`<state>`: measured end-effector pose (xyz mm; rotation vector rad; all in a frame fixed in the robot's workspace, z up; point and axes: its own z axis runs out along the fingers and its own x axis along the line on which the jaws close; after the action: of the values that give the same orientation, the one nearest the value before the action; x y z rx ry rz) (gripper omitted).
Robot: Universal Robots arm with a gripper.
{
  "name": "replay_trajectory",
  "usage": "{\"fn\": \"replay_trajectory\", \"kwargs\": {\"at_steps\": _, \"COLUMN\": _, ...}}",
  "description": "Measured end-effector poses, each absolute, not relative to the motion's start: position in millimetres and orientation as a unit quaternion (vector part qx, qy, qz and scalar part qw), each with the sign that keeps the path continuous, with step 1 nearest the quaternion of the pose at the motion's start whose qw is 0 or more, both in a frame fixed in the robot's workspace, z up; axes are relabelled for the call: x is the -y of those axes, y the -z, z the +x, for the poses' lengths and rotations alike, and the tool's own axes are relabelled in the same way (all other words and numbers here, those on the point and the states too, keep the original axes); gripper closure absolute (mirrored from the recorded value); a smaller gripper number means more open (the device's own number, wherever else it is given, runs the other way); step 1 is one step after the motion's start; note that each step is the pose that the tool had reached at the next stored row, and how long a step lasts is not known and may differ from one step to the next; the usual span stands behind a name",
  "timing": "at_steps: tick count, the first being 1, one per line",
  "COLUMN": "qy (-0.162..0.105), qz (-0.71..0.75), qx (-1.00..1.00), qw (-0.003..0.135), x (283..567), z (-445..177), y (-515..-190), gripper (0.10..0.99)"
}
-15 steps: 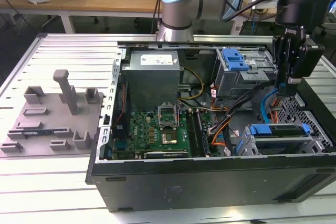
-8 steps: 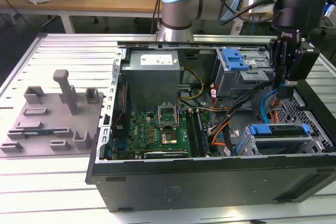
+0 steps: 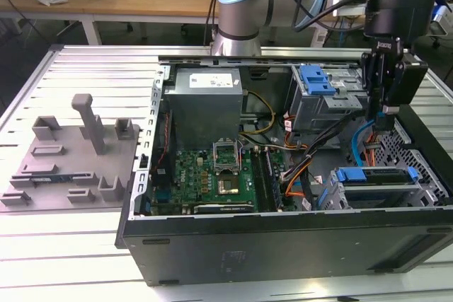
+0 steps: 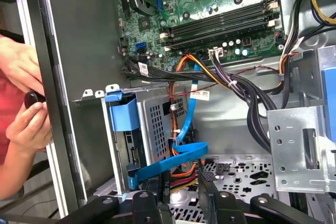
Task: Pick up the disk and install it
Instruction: 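Insert the first disk wire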
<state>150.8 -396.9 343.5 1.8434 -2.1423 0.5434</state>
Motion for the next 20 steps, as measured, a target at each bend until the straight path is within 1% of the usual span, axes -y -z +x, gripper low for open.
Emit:
{"fn": "replay_trajectory", "kwargs": {"at_steps": 4, "qy": -0.193, "qz": 0.634, "qx": 0.736, "qw": 0.136, "x": 395.0, "z": 150.7, "y": -343.1, "gripper": 0.659}}
{"fn": "replay_trajectory", "kwargs": {"at_steps": 5, "qy": -0.199, "qz": 0.634, "qx": 0.734, "qw": 0.141, "x": 393.4, "z": 150.8, "y": -343.0, "gripper": 0.659}}
{"fn": "replay_trajectory", "kwargs": {"at_steps": 8, "qy": -0.208, "qz": 0.632, "qx": 0.731, "qw": 0.149, "x": 390.9, "z": 150.6, "y": -342.7, "gripper": 0.659}}
{"fn": "replay_trajectory", "kwargs": {"at_steps": 17, "qy": -0.21, "qz": 0.633, "qx": 0.73, "qw": 0.15, "x": 388.1, "z": 148.6, "y": -339.2, "gripper": 0.659}}
{"fn": "replay_trajectory", "kwargs": {"at_steps": 20, "qy": -0.216, "qz": 0.634, "qx": 0.729, "qw": 0.145, "x": 386.7, "z": 148.5, "y": -337.6, "gripper": 0.659}}
